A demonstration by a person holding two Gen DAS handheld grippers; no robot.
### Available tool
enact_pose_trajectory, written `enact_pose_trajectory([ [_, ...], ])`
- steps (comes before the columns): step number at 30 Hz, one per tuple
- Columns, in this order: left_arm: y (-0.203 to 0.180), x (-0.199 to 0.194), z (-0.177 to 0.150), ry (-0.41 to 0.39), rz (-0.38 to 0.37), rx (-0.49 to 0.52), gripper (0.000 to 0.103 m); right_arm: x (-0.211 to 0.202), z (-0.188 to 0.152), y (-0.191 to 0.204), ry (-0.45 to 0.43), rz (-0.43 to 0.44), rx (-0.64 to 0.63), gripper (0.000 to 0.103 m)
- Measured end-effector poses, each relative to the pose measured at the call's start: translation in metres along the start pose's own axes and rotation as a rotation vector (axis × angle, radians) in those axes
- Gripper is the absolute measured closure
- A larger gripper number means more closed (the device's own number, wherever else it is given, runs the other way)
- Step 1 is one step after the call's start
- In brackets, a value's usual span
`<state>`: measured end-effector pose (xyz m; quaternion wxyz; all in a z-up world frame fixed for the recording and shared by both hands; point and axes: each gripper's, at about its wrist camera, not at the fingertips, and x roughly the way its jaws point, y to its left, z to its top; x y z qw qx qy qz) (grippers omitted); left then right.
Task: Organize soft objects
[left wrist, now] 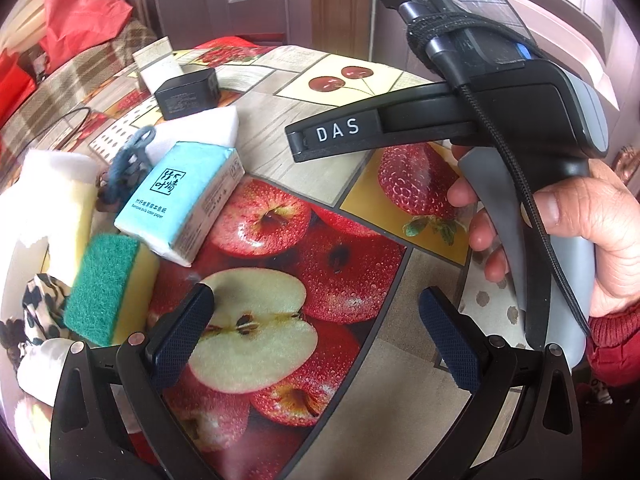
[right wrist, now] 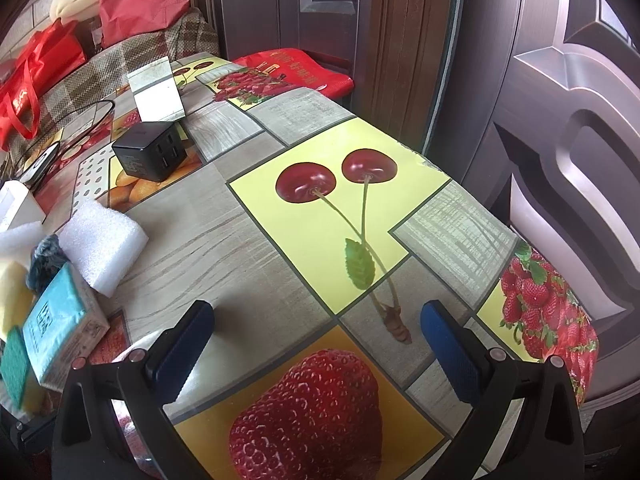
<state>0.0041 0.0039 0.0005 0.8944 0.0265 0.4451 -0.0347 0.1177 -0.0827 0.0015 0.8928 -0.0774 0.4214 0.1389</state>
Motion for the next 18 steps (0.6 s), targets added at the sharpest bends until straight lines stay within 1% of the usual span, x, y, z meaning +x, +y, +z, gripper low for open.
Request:
enact_pose_trajectory([
  [6,-0.004,0.003,0.006,-0.004,0.013,-0.002,0.001,0.000,0.000,0.000,0.000,0.002,-0.002,0.000],
  [7,-0.005,0.001,0.004,-0.011,0.015,-0.002,0.001,0.000,0.000,0.000,0.000,0.003,-0.001,0.000],
  [8,-0.008,-0.006,0.002,-0.036,0.009,-0.003,0.001,0.000,0.000,0.000,-0.001,0.004,-0.001,0.000],
  [9,-0.011,-0.018,0.001,-0.084,-0.003,-0.010,0.001,0.000,0.000,0.000,-0.003,0.008,0.003,0.000],
  [10,-0.013,-0.034,0.000,-0.139,-0.027,-0.023,0.001,-0.001,0.000,-0.002,-0.007,0.019,0.010,0.000],
  [11,-0.015,-0.049,-0.001,-0.177,-0.052,-0.033,0.001,-0.002,0.000,-0.005,-0.014,0.036,0.023,0.000],
  [12,-0.015,-0.069,-0.003,-0.232,-0.077,-0.044,0.001,-0.005,0.000,-0.009,-0.024,0.058,0.041,0.000],
  [13,-0.014,-0.089,-0.005,-0.283,-0.087,-0.053,0.000,-0.006,0.000,-0.013,-0.034,0.078,0.061,0.000],
  [14,-0.009,-0.115,-0.011,-0.355,-0.091,-0.069,0.000,-0.009,0.000,-0.018,-0.046,0.106,0.086,0.000],
  [16,0.006,-0.154,-0.027,-0.452,-0.089,-0.114,0.000,-0.013,-0.002,-0.027,-0.068,0.182,0.128,0.000],
  [18,0.028,-0.182,-0.048,-0.525,-0.077,-0.169,0.000,-0.022,-0.005,-0.033,-0.115,0.289,0.150,0.000],
])
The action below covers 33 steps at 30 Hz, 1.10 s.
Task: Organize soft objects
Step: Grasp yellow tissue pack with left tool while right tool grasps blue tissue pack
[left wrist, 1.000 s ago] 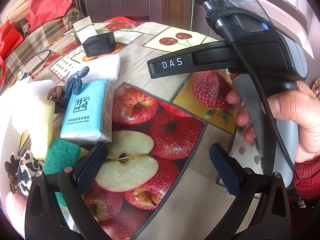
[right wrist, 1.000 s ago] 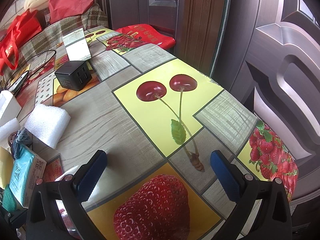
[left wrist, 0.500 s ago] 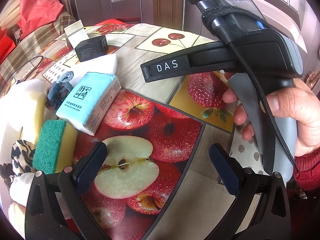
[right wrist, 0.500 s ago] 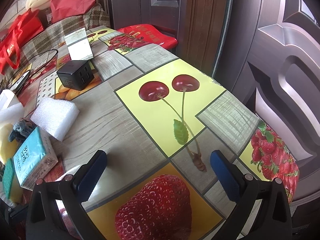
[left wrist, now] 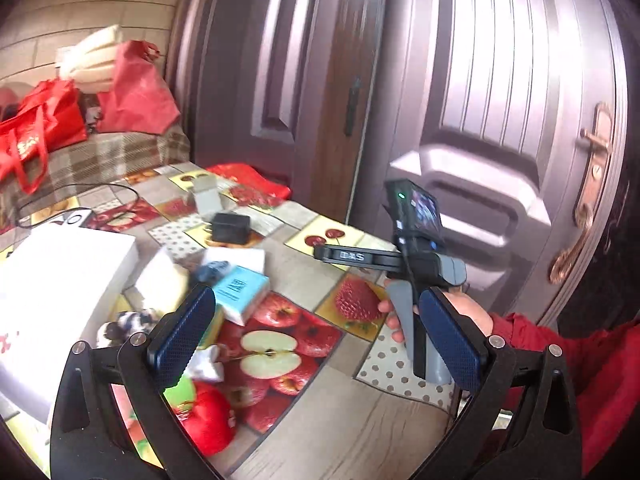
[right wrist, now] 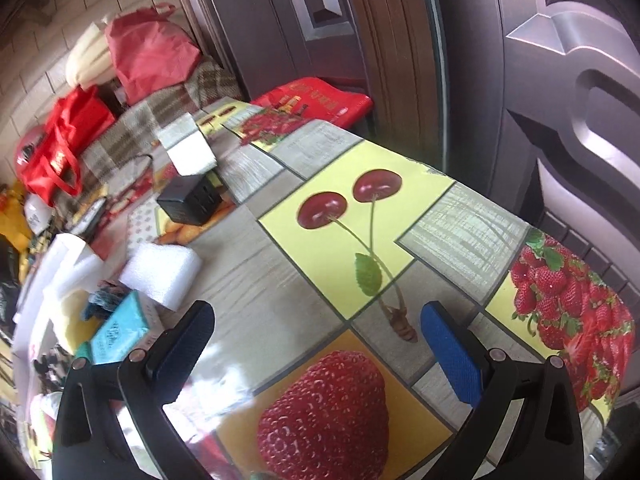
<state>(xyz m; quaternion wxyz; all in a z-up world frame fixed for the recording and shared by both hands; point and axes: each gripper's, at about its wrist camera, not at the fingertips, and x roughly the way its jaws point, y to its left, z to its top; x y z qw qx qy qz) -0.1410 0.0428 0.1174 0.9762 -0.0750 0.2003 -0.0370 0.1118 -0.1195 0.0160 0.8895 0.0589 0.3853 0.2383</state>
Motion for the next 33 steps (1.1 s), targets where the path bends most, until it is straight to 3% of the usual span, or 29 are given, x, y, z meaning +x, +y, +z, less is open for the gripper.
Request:
enact_pose_trajectory([
  [2,0.026,-0.027,-0.010,-0.042,0.074,-0.039,0.000,-0.012,-0.001,0.000,-0.059,0.121,-0.006,0.000],
  [4,0.053,-0.041,-0.025,0.010,0.171,-0.095,0.000,-0.022,-0.003,0.007,-0.102,0.231,-0.045,0.000],
  [6,0.072,-0.044,-0.042,0.088,0.246,-0.140,0.000,-0.030,-0.006,0.021,-0.127,0.277,-0.132,0.000],
  [8,0.080,-0.039,-0.061,0.182,0.279,-0.171,0.000,-0.038,-0.012,0.043,-0.137,0.308,-0.263,0.000],
  [11,0.073,-0.024,-0.083,0.281,0.266,-0.211,0.000,-0.044,-0.026,0.076,-0.117,0.373,-0.432,0.000],
  [13,0.067,-0.013,-0.093,0.333,0.270,-0.208,0.000,-0.041,-0.034,0.091,-0.090,0.359,-0.508,0.000],
  [16,0.068,0.007,-0.102,0.403,0.300,-0.209,0.001,-0.024,-0.039,0.107,-0.041,0.270,-0.580,0.000],
  [18,0.073,0.017,-0.107,0.449,0.301,-0.237,0.006,-0.010,-0.035,0.109,-0.001,0.238,-0.595,0.000],
  [20,0.074,0.020,-0.106,0.457,0.309,-0.235,0.006,0.003,-0.032,0.112,0.028,0.209,-0.619,0.000],
  [26,0.078,0.023,-0.104,0.481,0.337,-0.210,0.014,0.026,-0.037,0.130,0.113,0.225,-0.697,0.000],
  [29,0.079,0.023,-0.103,0.479,0.357,-0.193,0.029,0.035,-0.037,0.138,0.125,0.197,-0.724,0.001],
  [30,0.080,0.022,-0.103,0.475,0.364,-0.190,0.039,0.038,-0.037,0.139,0.128,0.181,-0.732,0.004],
  [31,0.081,0.020,-0.103,0.469,0.364,-0.188,0.048,0.040,-0.037,0.140,0.134,0.171,-0.742,0.012],
  [32,0.082,0.018,-0.104,0.460,0.359,-0.194,0.053,0.042,-0.038,0.140,0.148,0.171,-0.750,0.016],
  [33,0.083,0.016,-0.104,0.451,0.348,-0.202,0.054,0.043,-0.038,0.140,0.156,0.184,-0.750,0.028],
])
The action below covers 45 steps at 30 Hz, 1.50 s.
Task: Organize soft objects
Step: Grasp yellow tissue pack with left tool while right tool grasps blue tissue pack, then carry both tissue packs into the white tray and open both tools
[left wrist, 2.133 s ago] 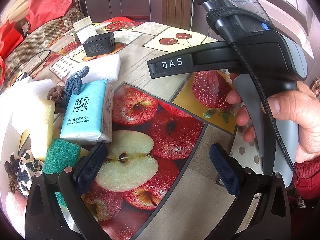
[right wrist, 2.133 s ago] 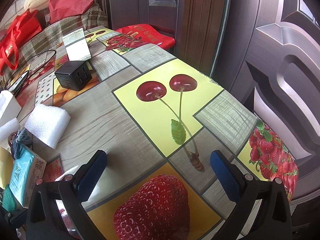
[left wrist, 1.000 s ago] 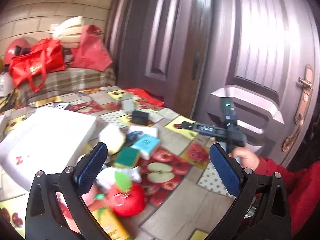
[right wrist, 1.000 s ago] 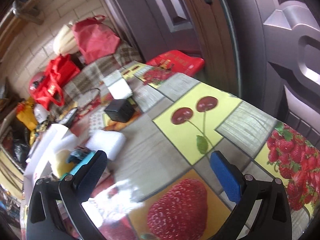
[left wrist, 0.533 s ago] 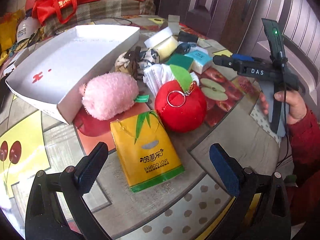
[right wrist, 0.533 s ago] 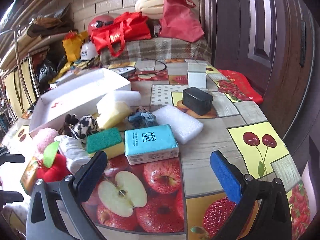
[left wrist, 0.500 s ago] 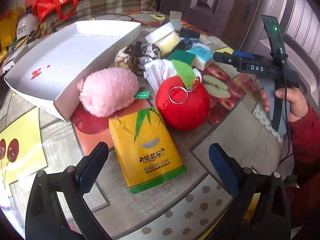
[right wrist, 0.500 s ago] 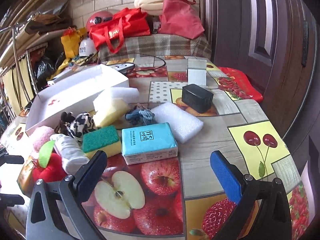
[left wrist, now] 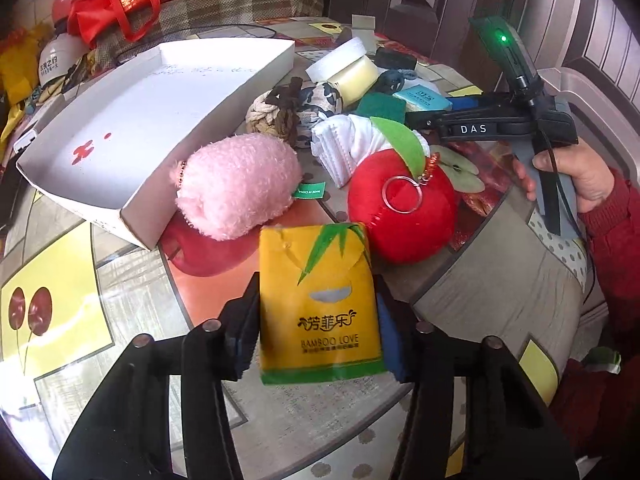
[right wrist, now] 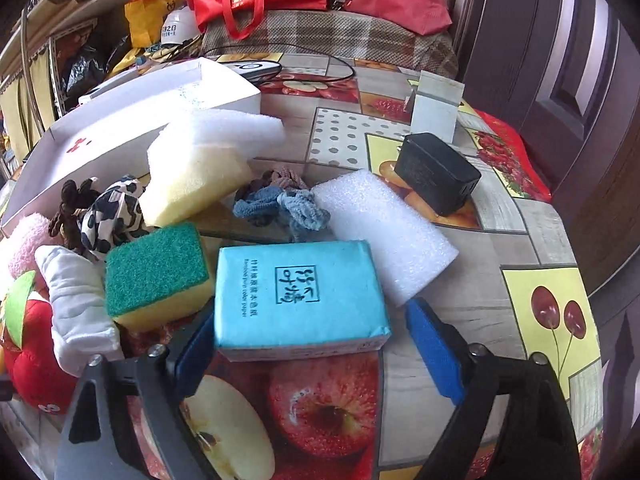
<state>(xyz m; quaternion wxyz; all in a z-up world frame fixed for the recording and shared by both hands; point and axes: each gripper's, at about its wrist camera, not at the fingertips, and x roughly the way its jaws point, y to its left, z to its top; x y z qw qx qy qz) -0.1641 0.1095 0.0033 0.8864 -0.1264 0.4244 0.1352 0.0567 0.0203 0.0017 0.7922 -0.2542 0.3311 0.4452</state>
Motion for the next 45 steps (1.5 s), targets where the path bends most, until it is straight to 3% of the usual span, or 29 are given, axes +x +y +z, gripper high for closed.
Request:
enact_pose_trajectory([
  [4,0.005,-0.014,-0.003,-0.065,-0.018,-0.019,0.055,-0.009,-0.004,-0.007,-0.036,-0.002,0.027,0.029],
  [7,0.008,-0.042,-0.006,-0.198,0.003,0.003,0.055,-0.027,-0.009,-0.016,-0.120,-0.002,0.076,0.029],
  [10,0.022,-0.072,-0.009,-0.401,0.112,-0.034,0.055,-0.058,-0.020,-0.023,-0.262,0.011,0.142,0.029],
  [13,0.044,-0.088,-0.017,-0.606,0.338,-0.083,0.054,-0.084,-0.034,-0.026,-0.412,-0.008,0.214,0.029],
  [18,0.088,-0.102,-0.028,-0.707,0.467,-0.225,0.054,-0.110,-0.042,-0.027,-0.570,-0.073,0.263,0.029],
  [23,0.102,-0.106,-0.034,-0.729,0.503,-0.257,0.054,-0.109,-0.033,-0.009,-0.583,-0.045,0.232,0.029],
  [29,0.108,-0.095,-0.027,-0.679,0.509,-0.264,0.054,-0.101,-0.023,0.033,-0.578,0.091,0.219,0.029],
  [40,0.133,-0.087,-0.015,-0.693,0.542,-0.317,0.054,-0.073,0.014,0.146,-0.543,0.299,0.102,0.029],
  [45,0.141,-0.081,-0.006,-0.685,0.552,-0.318,0.054,-0.058,0.034,0.174,-0.541,0.317,0.074,0.030],
])
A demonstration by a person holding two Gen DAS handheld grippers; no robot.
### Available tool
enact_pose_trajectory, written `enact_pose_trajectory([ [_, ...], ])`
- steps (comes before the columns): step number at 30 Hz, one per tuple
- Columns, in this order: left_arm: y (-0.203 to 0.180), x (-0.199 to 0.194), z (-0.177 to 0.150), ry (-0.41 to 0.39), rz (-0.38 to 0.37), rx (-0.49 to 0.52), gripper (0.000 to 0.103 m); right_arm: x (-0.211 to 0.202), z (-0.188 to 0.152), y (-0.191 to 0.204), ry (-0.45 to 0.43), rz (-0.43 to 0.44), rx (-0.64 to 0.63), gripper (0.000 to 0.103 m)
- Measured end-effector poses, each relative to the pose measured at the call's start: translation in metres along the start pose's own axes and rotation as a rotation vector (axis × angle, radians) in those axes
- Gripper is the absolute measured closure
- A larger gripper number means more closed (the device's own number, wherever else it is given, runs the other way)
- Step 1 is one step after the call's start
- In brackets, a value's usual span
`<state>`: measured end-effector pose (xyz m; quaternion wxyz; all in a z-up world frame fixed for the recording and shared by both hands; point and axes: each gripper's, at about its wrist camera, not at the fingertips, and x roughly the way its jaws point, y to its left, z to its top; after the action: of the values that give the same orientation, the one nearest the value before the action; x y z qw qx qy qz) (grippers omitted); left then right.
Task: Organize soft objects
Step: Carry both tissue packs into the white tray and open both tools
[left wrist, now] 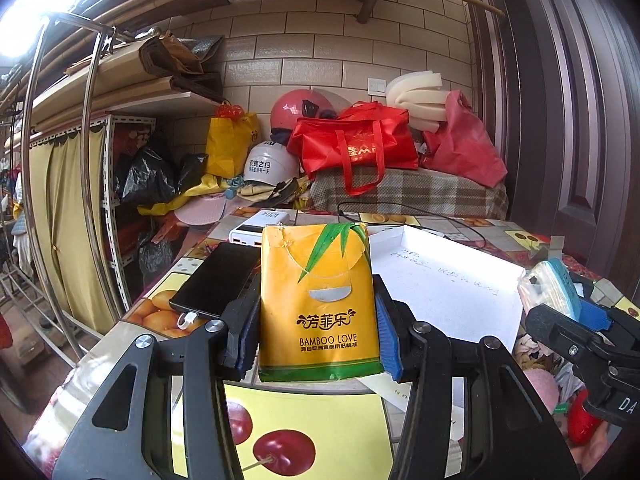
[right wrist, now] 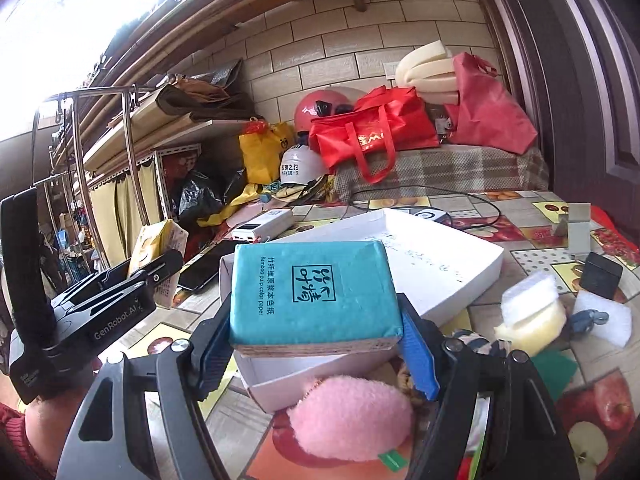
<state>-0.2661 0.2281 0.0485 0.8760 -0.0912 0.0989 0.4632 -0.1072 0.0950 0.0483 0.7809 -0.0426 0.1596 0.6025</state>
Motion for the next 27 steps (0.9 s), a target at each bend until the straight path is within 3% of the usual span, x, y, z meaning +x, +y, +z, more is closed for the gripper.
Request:
enact_pose_trajectory([
  [6,-0.009,0.024,0.008,-0.015,-0.005,0.021,0.054,0.013,0.007,-0.007,-0.051,-0.093,-0.034,0.029],
  [15,-0.022,0.073,0.020,0.009,-0.001,0.045,0.054,0.044,0.026,-0.058,-0.052,-0.250,-0.017,0.029],
  [27,-0.024,0.104,0.025,0.096,-0.034,0.029,0.053,0.080,0.032,-0.045,0.036,-0.214,-0.071,0.028],
])
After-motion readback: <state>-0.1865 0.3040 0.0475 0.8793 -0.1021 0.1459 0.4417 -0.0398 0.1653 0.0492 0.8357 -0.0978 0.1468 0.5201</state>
